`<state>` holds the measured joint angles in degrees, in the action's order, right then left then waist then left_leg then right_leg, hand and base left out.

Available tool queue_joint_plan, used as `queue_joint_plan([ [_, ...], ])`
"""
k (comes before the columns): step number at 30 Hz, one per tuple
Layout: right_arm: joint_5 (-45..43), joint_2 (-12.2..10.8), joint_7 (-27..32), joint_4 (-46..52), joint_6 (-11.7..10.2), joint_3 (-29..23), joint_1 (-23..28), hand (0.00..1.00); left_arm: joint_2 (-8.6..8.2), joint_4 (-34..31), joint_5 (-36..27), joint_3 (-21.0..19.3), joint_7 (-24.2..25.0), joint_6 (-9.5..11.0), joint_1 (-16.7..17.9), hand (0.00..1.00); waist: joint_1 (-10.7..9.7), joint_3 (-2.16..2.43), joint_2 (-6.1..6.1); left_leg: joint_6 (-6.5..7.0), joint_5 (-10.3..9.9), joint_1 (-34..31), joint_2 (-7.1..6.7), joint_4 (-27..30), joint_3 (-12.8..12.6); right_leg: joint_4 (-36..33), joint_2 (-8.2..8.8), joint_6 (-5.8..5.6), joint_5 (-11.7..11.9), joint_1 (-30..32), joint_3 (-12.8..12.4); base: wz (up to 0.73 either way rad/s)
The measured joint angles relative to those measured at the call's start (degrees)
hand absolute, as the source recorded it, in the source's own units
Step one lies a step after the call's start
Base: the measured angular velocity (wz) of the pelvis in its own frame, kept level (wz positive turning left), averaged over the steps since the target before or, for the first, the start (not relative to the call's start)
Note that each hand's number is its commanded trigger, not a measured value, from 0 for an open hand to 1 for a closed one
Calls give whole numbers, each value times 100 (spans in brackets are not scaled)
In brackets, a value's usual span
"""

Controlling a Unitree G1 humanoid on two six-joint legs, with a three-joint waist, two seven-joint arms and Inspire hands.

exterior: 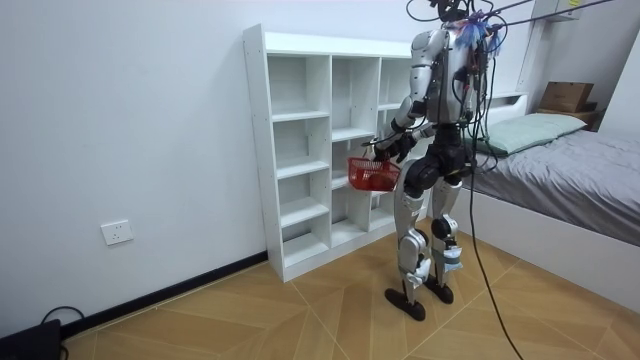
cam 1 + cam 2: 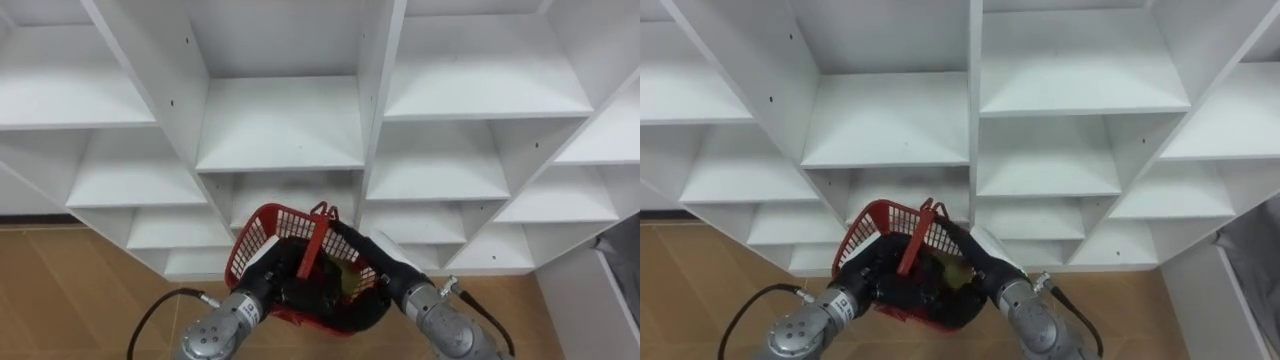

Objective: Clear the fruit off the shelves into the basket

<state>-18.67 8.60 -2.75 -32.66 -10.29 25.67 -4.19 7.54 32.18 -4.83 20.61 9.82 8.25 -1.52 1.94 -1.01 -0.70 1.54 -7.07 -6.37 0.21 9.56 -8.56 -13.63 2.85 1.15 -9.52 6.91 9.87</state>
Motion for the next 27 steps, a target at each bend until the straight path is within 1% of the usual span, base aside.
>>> queue_joint_plan([
  [9,4,-9,4,-37,0,1,66,0,21,0,0,-2,-14,0,1,100,-1,-4,-4,-1,-1,16,0,-21,-1,15,-4,-1,-1,-13,-3,0],
  [16,-9,2,13,-36,4,-6,85,0,32,-1,1,-10,-25,0,3,100,-4,-33,-52,-1,-1,76,-1,-22,-4,38,-3,-2,-2,-78,-9,0],
  [18,28,7,27,-24,6,-7,90,0,44,-11,1,-15,-55,1,5,100,-4,-31,-64,-8,-9,123,2,-23,-3,105,-13,-3,-1,-159,2,0],
  [23,40,31,87,12,6,-241,97,0,62,-11,7,-191,-285,1,22,100,21,-28,-61,-11,-37,165,8,-23,-3,122,-21,-1,2,-211,7,0],
  [27,33,107,224,288,8,-271,199,0,70,-9,5,-298,-434,2,120,100,19,-23,-63,-11,-38,300,-2,-30,-22,178,-18,-4,0,-357,-17,-3],
])
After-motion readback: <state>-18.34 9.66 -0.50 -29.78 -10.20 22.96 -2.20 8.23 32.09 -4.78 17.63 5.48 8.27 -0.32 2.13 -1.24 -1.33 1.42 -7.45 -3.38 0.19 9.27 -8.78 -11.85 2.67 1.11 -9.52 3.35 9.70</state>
